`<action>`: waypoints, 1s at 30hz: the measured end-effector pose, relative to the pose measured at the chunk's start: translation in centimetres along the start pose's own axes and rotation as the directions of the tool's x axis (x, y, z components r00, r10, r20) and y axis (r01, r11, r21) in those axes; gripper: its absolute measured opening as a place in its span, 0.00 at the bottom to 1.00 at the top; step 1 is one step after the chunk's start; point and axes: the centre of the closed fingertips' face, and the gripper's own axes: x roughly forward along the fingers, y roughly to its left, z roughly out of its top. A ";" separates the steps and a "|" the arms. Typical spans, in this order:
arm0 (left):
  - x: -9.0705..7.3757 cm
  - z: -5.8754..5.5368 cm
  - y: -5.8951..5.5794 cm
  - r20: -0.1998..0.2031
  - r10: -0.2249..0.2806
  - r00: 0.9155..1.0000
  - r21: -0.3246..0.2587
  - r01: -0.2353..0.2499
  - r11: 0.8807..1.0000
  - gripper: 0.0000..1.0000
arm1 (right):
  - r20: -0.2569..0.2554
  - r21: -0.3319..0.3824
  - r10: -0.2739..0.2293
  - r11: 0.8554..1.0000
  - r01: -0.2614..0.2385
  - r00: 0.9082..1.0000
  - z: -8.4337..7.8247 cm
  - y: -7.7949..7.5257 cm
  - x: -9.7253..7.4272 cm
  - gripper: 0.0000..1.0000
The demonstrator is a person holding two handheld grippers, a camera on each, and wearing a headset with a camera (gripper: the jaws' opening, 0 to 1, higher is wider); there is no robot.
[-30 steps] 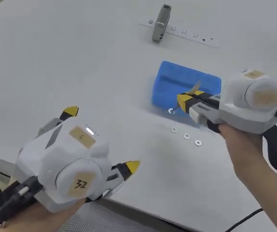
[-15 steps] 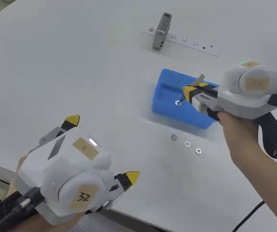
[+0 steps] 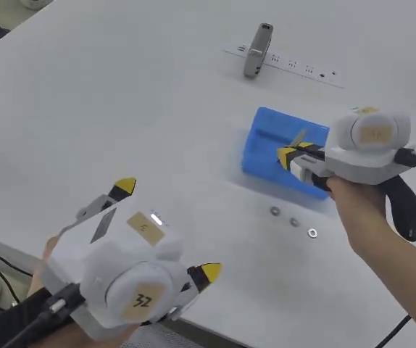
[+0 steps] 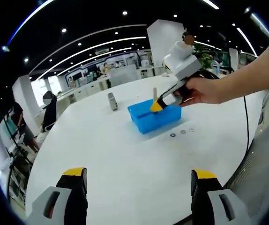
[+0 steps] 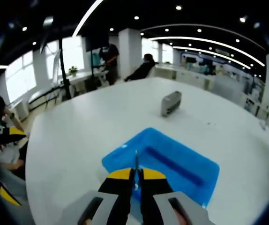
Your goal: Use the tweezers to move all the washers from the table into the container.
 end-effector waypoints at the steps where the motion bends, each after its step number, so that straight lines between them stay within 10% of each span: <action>1: 0.0 0.0 0.0 0.000 -0.001 1.000 0.000 0.001 1.000 0.94 | 0.003 0.001 -0.002 1.000 0.002 1.000 0.1 0.0 0.1 0.02; 19: -0.1 0.1 0.1 0.006 0.008 1.000 0.010 -0.008 1.000 0.93 | 0.017 0.039 0.020 0.999 -0.021 1.000 0.9 0.4 0.8 0.04; 30: -0.1 0.4 0.1 0.021 0.006 1.000 -0.001 -0.006 1.000 0.94 | 0.144 0.042 0.017 0.999 -0.023 0.989 3.9 1.1 -5.1 0.03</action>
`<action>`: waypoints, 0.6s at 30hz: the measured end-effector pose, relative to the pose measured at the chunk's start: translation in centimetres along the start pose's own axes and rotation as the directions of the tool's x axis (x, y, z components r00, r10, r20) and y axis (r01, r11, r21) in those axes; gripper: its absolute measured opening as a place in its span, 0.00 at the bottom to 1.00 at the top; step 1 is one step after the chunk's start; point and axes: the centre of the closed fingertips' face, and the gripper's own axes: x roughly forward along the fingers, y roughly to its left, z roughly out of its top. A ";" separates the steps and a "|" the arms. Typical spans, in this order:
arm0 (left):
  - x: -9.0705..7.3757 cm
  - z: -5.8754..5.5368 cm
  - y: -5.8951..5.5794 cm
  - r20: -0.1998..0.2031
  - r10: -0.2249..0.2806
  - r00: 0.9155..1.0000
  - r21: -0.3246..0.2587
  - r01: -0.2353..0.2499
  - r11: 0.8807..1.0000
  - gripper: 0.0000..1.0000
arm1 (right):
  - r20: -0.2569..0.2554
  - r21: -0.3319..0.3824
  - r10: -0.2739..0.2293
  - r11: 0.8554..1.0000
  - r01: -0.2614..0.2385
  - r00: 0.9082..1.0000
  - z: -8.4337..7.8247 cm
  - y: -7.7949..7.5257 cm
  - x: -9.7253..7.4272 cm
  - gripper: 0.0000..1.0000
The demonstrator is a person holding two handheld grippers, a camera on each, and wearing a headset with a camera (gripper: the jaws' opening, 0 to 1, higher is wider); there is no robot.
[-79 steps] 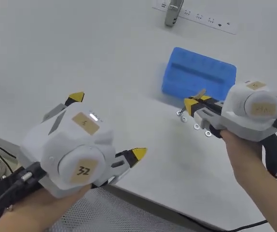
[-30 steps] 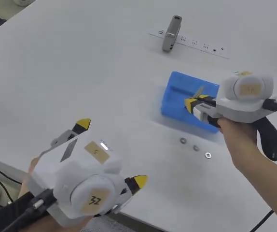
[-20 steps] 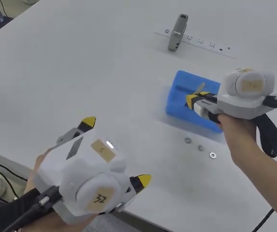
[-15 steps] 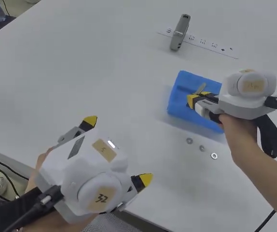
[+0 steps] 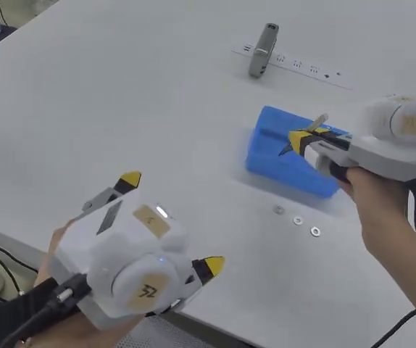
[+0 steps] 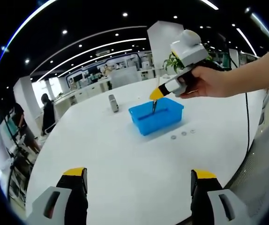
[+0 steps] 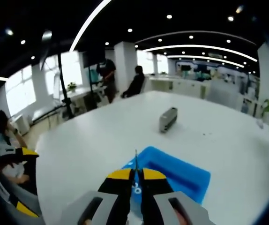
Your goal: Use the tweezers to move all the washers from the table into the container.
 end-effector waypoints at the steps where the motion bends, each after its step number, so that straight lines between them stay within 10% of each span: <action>1: 0.0 0.0 0.0 0.002 0.000 1.000 -0.001 0.000 1.000 0.93 | 0.004 0.002 0.007 1.000 -0.007 1.000 0.0 0.3 -0.4 0.03; 11: -0.1 0.2 0.1 0.014 0.004 1.000 -0.007 -0.004 1.000 0.93 | -0.090 -0.126 0.008 0.992 -0.019 0.996 -4.5 2.2 -2.3 0.03; 18: -0.1 0.1 0.2 0.007 0.009 1.000 -0.008 -0.009 1.000 0.93 | -0.134 -0.085 0.006 0.996 -0.018 0.991 -6.8 1.7 -1.7 0.03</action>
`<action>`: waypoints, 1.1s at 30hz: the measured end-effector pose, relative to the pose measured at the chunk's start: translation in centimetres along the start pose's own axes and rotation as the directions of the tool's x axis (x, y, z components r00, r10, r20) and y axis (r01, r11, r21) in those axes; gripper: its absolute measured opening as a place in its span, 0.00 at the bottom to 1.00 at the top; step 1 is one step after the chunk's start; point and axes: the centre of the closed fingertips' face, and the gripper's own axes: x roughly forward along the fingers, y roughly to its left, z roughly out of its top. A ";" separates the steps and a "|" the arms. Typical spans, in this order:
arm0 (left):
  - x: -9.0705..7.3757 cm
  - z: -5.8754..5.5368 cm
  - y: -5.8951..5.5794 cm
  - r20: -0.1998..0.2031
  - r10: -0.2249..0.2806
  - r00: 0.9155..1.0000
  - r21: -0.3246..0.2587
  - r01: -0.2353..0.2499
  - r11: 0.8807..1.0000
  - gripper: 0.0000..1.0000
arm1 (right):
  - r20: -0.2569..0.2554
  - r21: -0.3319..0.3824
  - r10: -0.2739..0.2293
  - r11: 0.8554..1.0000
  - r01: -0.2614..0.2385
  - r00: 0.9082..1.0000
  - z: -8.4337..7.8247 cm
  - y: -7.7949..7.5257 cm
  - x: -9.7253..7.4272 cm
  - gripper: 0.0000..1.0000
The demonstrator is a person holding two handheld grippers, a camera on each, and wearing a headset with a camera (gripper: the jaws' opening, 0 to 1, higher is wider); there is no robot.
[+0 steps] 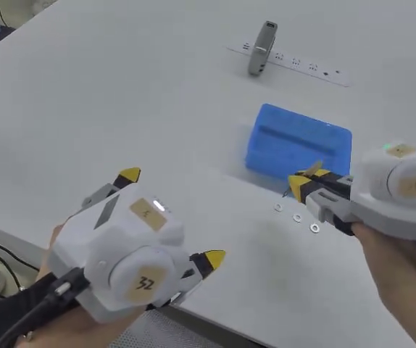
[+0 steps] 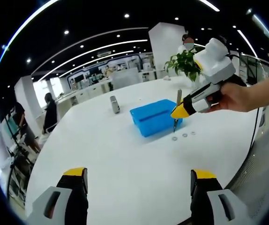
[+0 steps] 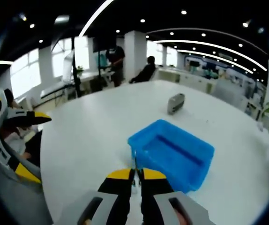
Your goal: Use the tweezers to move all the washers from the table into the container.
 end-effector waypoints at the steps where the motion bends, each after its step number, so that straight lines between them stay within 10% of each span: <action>1: 0.0 0.0 0.0 0.000 0.001 1.000 0.001 -0.001 1.000 0.93 | -0.005 0.017 -0.003 1.000 0.003 1.000 -0.3 -0.1 0.1 0.03; 25: 0.0 -0.2 0.1 -0.009 0.005 1.000 0.004 -0.005 1.000 0.92 | -0.020 0.090 -0.007 0.996 0.009 1.000 -1.0 -0.2 0.9 0.04; 33: 0.0 -0.2 0.1 -0.012 0.004 1.000 0.007 -0.004 1.000 0.92 | -0.019 0.006 -0.019 1.000 0.019 1.000 -1.0 0.0 1.1 0.03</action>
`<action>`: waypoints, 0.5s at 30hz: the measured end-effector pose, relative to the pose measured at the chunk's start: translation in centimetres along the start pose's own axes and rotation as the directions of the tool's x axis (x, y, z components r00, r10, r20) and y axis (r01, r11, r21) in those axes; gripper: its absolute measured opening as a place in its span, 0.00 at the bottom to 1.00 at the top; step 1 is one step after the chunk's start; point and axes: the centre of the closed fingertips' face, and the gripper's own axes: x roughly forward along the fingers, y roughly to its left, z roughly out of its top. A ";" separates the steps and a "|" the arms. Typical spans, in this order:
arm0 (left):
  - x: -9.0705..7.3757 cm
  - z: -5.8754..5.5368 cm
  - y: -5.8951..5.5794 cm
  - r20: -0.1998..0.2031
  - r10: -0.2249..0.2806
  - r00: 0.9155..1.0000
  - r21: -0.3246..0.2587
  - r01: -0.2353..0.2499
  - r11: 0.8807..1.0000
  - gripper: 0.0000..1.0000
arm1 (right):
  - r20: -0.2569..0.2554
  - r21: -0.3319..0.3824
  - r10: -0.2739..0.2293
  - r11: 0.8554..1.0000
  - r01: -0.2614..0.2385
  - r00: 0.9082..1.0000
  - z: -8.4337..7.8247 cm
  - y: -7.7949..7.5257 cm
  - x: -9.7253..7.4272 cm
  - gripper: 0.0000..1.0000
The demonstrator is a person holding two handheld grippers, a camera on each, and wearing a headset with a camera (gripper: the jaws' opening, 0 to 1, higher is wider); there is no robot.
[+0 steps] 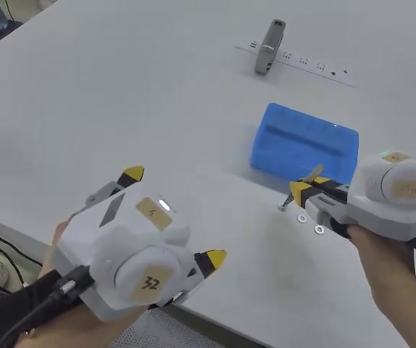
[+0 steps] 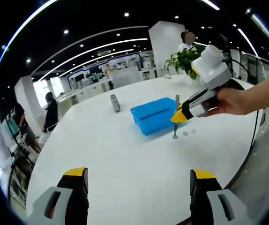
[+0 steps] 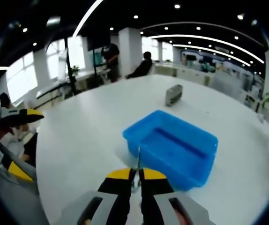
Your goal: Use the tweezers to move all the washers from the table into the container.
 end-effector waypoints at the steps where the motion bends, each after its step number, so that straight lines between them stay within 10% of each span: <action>1: 0.0 0.0 0.0 -0.001 0.000 1.000 0.001 0.000 1.000 0.92 | 0.003 -0.009 -0.001 1.000 0.001 1.000 0.0 0.1 0.0 0.03; 15: 0.0 0.1 -0.1 0.005 -0.005 1.000 0.003 0.005 1.000 0.92 | 0.001 -0.104 -0.025 0.994 0.025 1.000 0.1 0.8 0.4 0.02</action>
